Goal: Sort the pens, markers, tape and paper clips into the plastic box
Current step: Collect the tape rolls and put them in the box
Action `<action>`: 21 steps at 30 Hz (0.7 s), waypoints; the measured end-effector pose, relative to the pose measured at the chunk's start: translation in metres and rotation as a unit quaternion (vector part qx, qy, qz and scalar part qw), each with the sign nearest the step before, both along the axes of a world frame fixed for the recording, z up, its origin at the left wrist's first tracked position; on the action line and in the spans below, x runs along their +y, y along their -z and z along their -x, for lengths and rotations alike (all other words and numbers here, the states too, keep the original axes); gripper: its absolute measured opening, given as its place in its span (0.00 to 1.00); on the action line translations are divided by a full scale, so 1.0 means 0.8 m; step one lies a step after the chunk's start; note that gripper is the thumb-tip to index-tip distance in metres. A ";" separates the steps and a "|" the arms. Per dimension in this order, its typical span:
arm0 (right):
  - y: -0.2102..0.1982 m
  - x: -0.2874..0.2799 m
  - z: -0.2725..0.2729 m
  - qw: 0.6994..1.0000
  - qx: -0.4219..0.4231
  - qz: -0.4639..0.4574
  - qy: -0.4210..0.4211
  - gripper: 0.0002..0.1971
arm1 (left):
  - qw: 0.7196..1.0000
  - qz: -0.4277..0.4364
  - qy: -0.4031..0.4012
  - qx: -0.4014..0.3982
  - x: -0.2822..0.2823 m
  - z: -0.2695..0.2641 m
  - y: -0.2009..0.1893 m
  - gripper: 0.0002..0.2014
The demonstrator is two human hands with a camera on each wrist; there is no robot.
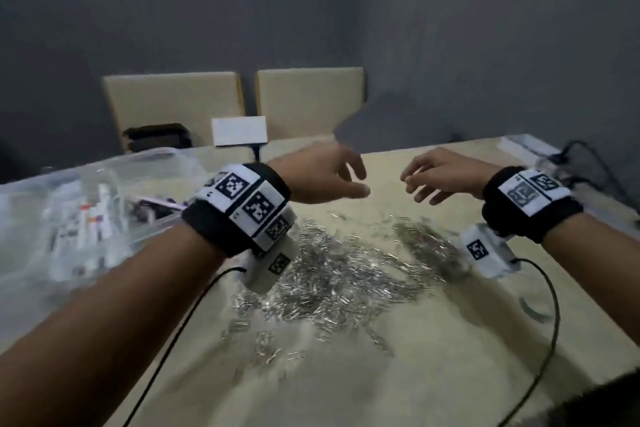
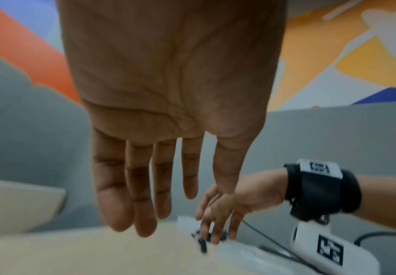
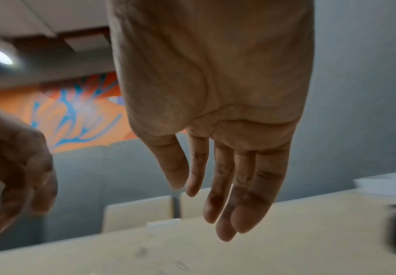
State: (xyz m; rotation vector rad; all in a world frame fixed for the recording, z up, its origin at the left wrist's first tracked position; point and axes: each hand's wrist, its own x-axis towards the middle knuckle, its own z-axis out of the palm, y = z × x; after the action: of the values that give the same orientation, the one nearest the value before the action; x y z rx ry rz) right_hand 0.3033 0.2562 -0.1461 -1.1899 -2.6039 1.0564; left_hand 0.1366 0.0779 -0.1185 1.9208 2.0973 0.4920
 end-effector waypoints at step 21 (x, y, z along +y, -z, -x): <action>0.067 0.009 -0.159 0.921 -0.389 -0.015 0.007 0.27 | 0.978 0.076 0.184 0.067 0.161 -0.153 0.165 0.12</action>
State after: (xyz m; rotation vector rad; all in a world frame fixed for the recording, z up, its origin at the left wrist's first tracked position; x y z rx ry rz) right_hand 0.4303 0.2638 -0.1994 -1.9305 -3.1156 0.5958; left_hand 0.2593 0.2071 -0.2506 2.2308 1.7311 0.1230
